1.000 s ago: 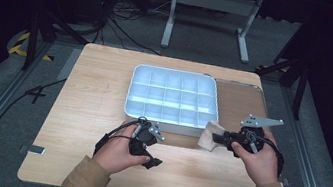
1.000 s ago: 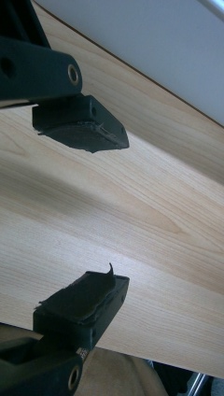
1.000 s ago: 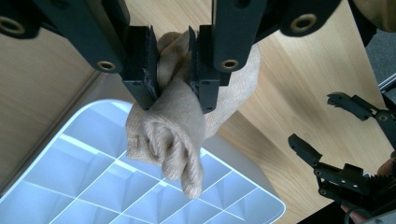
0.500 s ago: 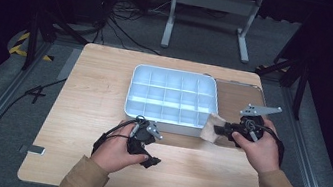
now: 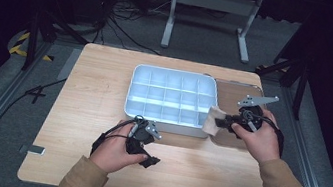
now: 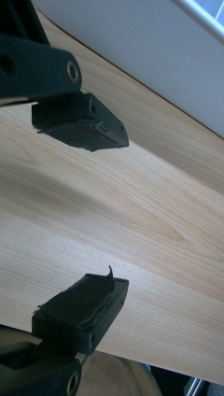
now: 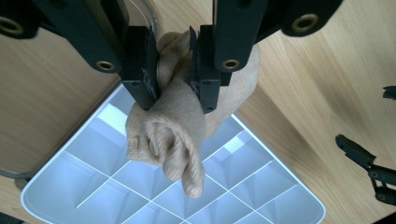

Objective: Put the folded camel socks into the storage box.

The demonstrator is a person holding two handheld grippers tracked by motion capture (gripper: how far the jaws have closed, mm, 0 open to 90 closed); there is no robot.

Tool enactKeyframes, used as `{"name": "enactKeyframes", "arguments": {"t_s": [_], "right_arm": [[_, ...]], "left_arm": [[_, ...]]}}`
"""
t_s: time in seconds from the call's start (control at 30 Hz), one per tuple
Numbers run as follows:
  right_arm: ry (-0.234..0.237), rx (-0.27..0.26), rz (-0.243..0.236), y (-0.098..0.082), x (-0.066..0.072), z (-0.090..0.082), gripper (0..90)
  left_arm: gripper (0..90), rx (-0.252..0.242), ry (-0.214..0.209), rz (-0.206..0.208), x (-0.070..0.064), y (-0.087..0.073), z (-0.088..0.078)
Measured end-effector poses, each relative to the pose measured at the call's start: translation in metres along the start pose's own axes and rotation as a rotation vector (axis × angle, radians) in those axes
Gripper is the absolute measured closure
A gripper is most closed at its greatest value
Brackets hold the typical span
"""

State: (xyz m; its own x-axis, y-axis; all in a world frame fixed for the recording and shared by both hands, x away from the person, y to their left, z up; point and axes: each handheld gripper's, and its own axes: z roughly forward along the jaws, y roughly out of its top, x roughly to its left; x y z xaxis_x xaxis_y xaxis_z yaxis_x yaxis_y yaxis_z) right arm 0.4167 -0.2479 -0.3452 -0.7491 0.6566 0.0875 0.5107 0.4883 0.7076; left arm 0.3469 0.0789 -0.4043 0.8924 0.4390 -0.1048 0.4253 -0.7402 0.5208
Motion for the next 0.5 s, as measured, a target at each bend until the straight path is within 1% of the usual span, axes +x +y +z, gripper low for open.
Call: {"name": "enactKeyframes", "arguments": {"t_s": [0.07,0.3,0.37,0.4,0.5], "right_arm": [[-0.012,0.018,-0.009,0.004,-0.002,0.001,73.0],[-0.019,0.041,-0.016,0.011,-0.006,0.006,73.0],[-0.013,0.05,-0.015,0.014,-0.007,0.01,72.8],[-0.013,0.054,-0.018,0.014,-0.007,0.011,72.7],[-0.016,0.073,-0.027,0.018,-0.008,0.017,72.7]], "left_arm": [[27.7,0.001,0.007,-0.003,0.0,-0.002,-0.002],[27.7,-0.008,0.026,-0.017,0.001,-0.008,-0.008],[27.7,-0.011,0.03,-0.031,0.001,-0.011,-0.01],[27.7,-0.006,0.033,-0.03,0.001,-0.013,-0.011],[27.7,-0.014,0.042,-0.051,0.002,-0.018,-0.014]]}}
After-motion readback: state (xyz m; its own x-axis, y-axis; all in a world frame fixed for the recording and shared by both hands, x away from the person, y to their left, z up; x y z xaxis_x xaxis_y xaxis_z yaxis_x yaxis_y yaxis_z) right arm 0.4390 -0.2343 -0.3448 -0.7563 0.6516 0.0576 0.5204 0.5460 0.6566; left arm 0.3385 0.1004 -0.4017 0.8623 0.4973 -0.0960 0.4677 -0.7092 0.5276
